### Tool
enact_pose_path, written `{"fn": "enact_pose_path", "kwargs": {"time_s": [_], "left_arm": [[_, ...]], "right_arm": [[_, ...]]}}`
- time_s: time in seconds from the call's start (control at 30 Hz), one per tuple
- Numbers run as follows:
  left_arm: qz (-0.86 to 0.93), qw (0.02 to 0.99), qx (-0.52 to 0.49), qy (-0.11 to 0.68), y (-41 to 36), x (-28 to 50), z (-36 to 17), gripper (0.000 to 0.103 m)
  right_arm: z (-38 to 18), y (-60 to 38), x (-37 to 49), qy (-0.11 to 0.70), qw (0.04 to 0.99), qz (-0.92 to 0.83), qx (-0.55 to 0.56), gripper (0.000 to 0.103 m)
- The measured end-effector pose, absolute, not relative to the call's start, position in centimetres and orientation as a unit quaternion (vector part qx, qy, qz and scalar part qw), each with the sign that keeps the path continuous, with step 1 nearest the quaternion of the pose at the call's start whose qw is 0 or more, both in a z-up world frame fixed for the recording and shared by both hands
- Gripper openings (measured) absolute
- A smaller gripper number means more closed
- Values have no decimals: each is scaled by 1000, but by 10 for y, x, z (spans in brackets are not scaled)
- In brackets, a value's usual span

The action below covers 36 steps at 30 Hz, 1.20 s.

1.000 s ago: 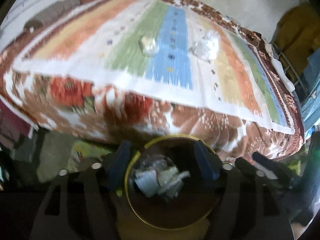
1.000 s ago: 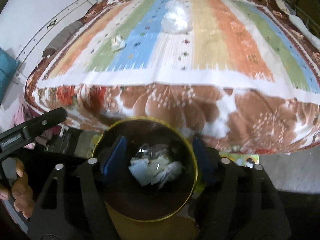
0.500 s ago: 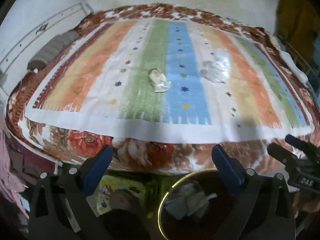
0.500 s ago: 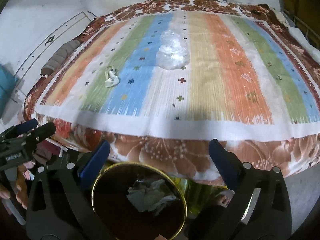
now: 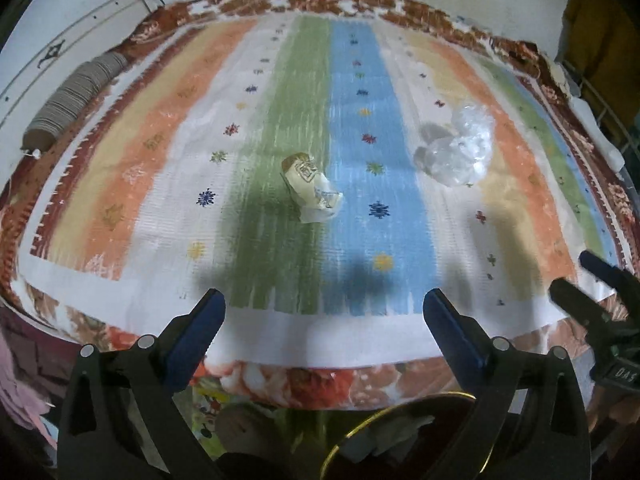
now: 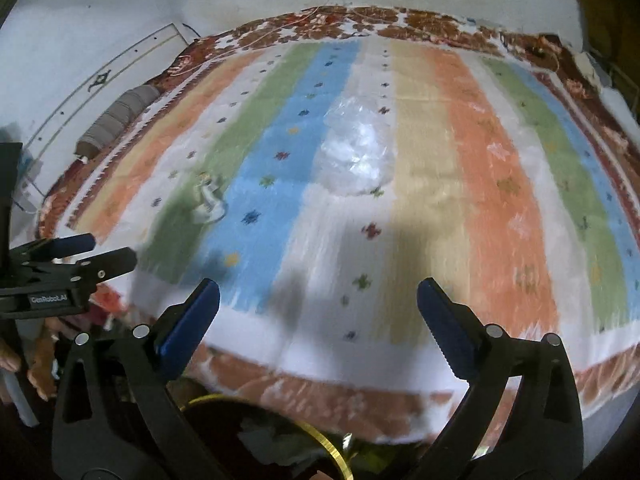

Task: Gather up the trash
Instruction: 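Move both open grippers back toward the gold wrapper and clear plastic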

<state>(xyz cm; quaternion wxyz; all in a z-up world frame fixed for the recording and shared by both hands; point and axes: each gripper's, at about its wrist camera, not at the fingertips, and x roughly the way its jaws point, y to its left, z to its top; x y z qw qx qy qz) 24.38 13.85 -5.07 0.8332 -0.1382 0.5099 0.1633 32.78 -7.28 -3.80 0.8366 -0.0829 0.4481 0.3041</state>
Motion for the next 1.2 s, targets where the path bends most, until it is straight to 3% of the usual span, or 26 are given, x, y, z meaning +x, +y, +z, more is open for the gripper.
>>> {"fn": "enact_pose_path", "kwargs": {"time_s": [0.57, 0.73, 0.9, 1.1, 1.2], "left_arm": [[158, 837, -152, 501, 173, 302, -86, 96], [142, 814, -194, 528, 188, 315, -100, 85], [138, 820, -200, 519, 187, 322, -94, 85], [149, 815, -189, 527, 192, 336, -102, 77], [142, 816, -196, 525, 196, 342, -107, 71]], "right_arm": [[-59, -39, 400, 439, 843, 303, -71, 94], [-64, -32, 425, 444, 842, 301, -61, 94], [-69, -16, 441, 442, 838, 313, -62, 93], [-78, -3, 455, 452, 834, 310, -58, 85], [-83, 4, 462, 454, 834, 306, -69, 76]]}}
